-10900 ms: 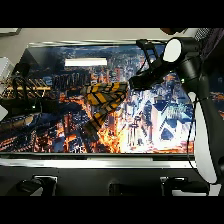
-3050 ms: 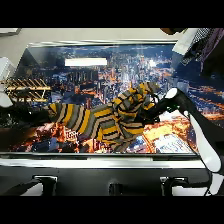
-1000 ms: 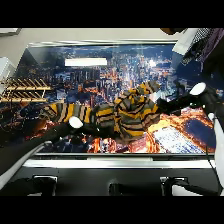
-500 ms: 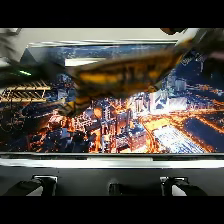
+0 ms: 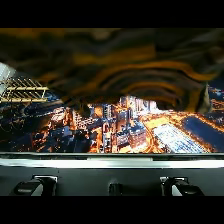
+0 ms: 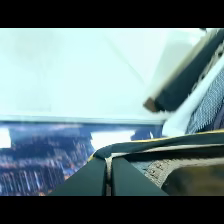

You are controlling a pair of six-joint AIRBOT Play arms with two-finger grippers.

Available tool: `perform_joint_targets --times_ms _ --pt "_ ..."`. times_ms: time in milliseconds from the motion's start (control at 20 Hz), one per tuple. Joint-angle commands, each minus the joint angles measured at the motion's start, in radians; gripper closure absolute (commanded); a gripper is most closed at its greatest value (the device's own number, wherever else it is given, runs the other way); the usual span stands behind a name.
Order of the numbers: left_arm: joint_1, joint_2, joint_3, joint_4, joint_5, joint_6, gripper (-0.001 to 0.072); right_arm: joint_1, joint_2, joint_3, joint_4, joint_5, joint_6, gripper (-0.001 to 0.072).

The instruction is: Fold the clothes and pants, and hang the long-sleeved shirts on hangers.

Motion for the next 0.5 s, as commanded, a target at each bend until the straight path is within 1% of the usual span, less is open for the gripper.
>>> perform_joint_targets --times_ms 0,100,200,350,450 --pt "0.009 0.022 0.005 0.058 -0.002 -0.029 0.0687 -0.001 -0.004 0.008 -0.032 -0.006 0.068 0.0679" --pt "0.009 -0.037 0.004 0.053 -0.002 -0.029 0.0687 -0.001 -0.081 0.008 0.018 -0.004 0.077 0.0679" --pt "0.007 -0.145 0.004 0.053 -0.002 -0.028 0.0687 -0.001 -0.195 0.006 0.089 0.0 0.086 0.0679" --pt "0.007 -0.385 0.004 0.053 0.003 -0.017 0.0687 0.0 -0.407 -0.027 0.142 0.003 0.087 0.0679" --pt "0.0 -0.571 0.004 0.054 0.028 -0.017 0.0687 0.021 -0.573 -0.037 0.14 0.012 0.086 0.0678"
